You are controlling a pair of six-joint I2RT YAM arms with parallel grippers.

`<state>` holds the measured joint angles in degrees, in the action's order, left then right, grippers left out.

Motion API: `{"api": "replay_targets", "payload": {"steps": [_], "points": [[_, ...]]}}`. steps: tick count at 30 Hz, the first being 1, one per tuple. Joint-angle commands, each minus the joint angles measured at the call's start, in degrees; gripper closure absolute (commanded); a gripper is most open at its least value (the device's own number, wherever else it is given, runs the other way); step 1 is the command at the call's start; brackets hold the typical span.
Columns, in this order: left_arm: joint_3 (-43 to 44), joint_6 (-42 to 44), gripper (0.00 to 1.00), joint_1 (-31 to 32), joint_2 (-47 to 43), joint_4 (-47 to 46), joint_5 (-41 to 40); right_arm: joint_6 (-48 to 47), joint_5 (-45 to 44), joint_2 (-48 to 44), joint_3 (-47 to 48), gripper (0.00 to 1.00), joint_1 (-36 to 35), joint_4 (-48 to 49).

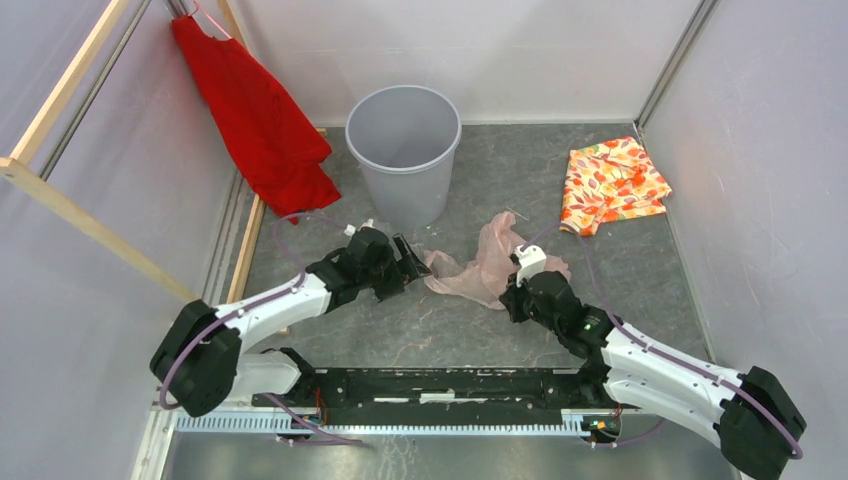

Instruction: Put the trash bags into the trash bin

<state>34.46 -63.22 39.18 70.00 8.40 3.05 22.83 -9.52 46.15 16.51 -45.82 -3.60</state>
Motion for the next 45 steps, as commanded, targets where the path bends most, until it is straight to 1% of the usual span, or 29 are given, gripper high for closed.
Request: {"api": "replay_targets", "payload": {"steps": [1, 4, 8, 11, 14, 18, 21, 23, 24, 25, 27, 28, 29, 30, 32, 34, 37, 42, 45], "points": [[5.7, 6.3, 0.10, -0.4, 4.5, -2.8, -1.3, 2.0, -0.6, -0.7, -0.9, 1.00, -0.7, -1.1], [8.4, 11.9, 0.12, -0.5, 8.3, -2.2, -1.0, 3.5, -1.0, -1.1, -1.5, 1.00, -1.0, -2.9], [12.1, 18.1, 0.17, -0.4, 13.4, -1.2, 2.4, 5.2, -2.0, -1.8, -2.6, 1.00, -1.1, -4.7], [13.4, 20.7, 0.21, -0.4, 15.7, 0.1, 4.2, 5.4, -2.6, -1.9, -2.7, 1.00, -1.1, -5.6], [13.1, 22.1, 0.24, -0.3, 16.6, -0.8, 6.0, 5.4, -2.8, -1.8, -2.8, 1.00, -1.1, -5.9], [14.3, 23.3, 0.33, -0.1, 20.0, -0.8, 9.4, 5.4, -3.6, -1.8, -2.4, 1.00, -1.1, -7.1], [14.3, 23.3, 0.42, 0.5, 21.1, -1.0, 10.3, 5.2, -4.4, -1.8, -1.8, 1.00, -1.1, -8.1], [14.2, 23.1, 0.55, 0.6, 21.2, -1.2, 11.0, 5.0, -4.9, -1.7, -1.1, 0.99, -1.1, -8.9], [14.1, 23.0, 0.68, 0.6, 21.1, -1.2, 11.2, 4.8, -5.1, -1.6, -0.5, 0.96, -1.1, -9.2], [14.1, 22.9, 0.78, 0.6, 20.6, -0.9, 11.1, 4.5, -5.2, -1.4, 0.1, 0.93, -1.1, -9.8], [14.3, 23.0, 0.93, 0.7, 18.8, 0.4, 9.2, 3.9, -5.6, -1.2, 2.1, 0.82, -1.1, -11.3], [14.5, 23.1, 0.97, 0.6, 17.4, 1.3, 7.4, 3.3, -5.8, -1.3, 3.4, 0.75, -1.2, -12.3], [14.5, 23.2, 0.98, 0.6, 15.8, 2.1, 5.4, 2.9, -6.0, -1.3, 4.6, 0.69, -1.1, -13.2], [14.4, 23.3, 0.98, 0.6, 14.0, 2.9, 3.2, 2.2, -6.4, -1.5, 6.1, 0.60, -1.2, -14.2], [14.4, 23.9, 0.98, 0.6, 9.6, 4.7, -1.5, 1.1, -7.1, -1.9, 9.2, 0.49, -1.2, -16.4], [14.3, 24.6, 0.98, 0.5, 5.7, 6.2, -6.7, 0.2, -8.0, -2.4, 12.8, 0.40, -1.2, -18.9], [14.5, 26.3, 0.98, 0.6, 2.1, 7.9, -10.5, -0.9, -8.6, -3.0, 17.0, 0.30, -1.2, -22.0], [14.4, 27.9, 0.98, 0.6, -1.3, 9.9, -13.1, -1.6, -9.1, -4.2, 23.7, 0.18, -1.2, -26.8], [14.3, 28.8, 0.98, 0.5, -2.5, 11.1, -13.7, -1.3, -11.7, -4.4, 27.0, 0.11, -1.2, -29.2]]}}
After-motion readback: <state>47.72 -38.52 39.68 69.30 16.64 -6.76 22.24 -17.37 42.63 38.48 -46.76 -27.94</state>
